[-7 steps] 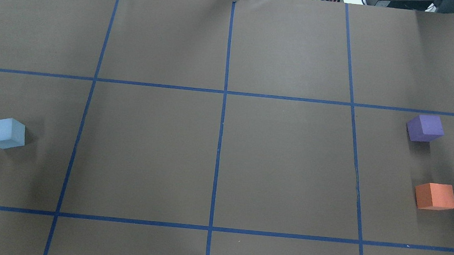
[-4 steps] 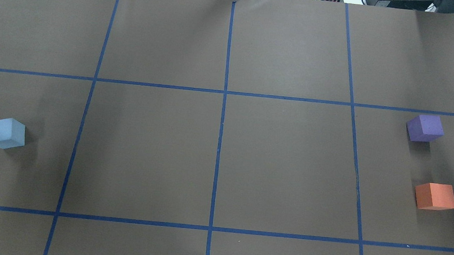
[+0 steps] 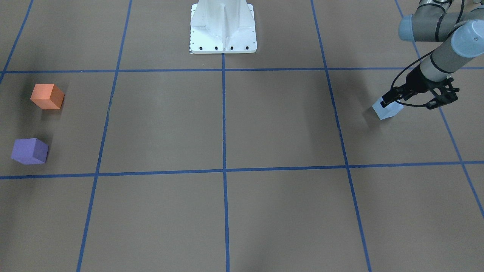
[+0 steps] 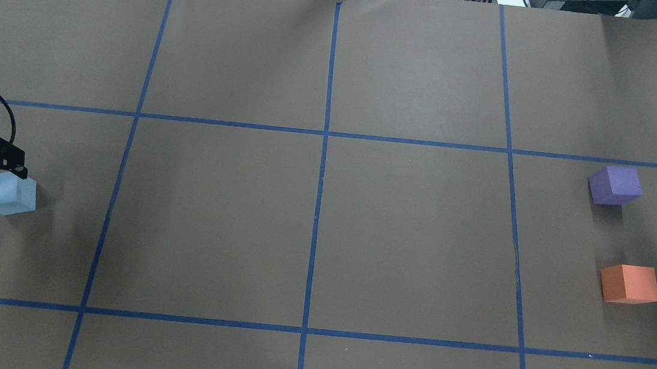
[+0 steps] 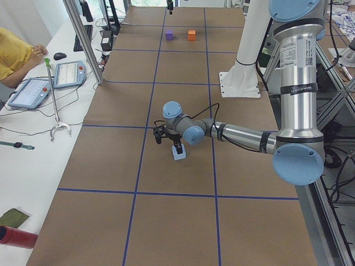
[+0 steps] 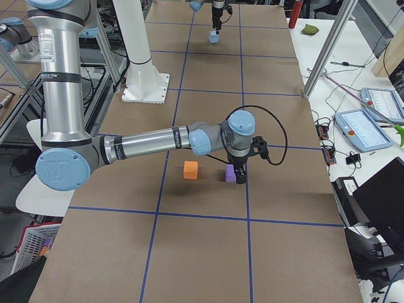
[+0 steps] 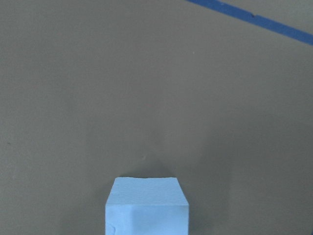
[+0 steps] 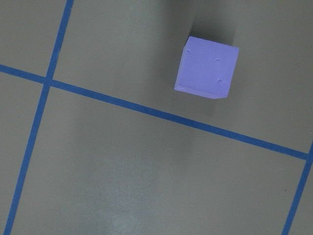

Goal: Place blue block between orange and purple blocks
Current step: 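Close the left gripper on the light blue cube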

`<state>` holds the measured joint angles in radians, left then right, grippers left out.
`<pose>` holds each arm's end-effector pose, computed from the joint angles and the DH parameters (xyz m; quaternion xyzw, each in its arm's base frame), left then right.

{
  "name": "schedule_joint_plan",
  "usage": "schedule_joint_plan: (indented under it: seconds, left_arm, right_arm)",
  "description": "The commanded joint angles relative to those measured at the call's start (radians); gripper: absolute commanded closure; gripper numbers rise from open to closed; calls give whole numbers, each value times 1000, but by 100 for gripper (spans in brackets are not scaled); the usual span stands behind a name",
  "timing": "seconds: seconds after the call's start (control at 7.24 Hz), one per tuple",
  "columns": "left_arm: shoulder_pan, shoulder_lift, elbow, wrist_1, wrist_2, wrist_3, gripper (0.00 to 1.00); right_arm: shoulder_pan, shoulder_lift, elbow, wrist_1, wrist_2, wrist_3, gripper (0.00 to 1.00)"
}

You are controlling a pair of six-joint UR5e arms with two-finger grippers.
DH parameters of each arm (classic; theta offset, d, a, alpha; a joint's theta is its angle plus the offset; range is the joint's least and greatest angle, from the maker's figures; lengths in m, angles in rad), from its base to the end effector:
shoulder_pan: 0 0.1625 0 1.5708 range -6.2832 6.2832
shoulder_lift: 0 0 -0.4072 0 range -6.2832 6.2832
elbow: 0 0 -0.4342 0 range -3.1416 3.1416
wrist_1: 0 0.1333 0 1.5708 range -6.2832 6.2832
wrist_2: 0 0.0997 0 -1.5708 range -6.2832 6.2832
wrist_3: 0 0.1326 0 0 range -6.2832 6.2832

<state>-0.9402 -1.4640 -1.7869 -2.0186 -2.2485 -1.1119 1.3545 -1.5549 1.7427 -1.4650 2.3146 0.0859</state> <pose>0.2705 -0.4556 0.5550 -0.0776 0.4042 -0.1273 0.9024 -0.0770 -0.5531 0.5531 0.0806 -0.3759 -0.1131 0.9162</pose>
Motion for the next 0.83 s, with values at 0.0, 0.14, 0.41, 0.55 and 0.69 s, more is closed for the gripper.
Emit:
schedule_joint_plan:
  seconds: [0.0, 0.14, 0.41, 0.55, 0.69]
  left_arm:
    - [27, -2, 21, 0, 27, 1, 0]
    - [38, -5, 30, 0, 30, 3, 0]
    - [46, -7, 50, -2, 44, 4, 0]
    - [63, -10, 52, -2, 52, 4, 0]
    - [69, -13, 58, -2, 52, 3, 0]
  right_arm:
    - [0, -1, -2, 0, 0, 0, 0]
    - [-2, -1, -2, 0, 0, 0, 0]
    - [-3, -1, -3, -2, 0, 0, 0]
    - [-5, -1, -3, 0, 0, 0, 0]
    - [-5, -1, -3, -2, 0, 0, 0]
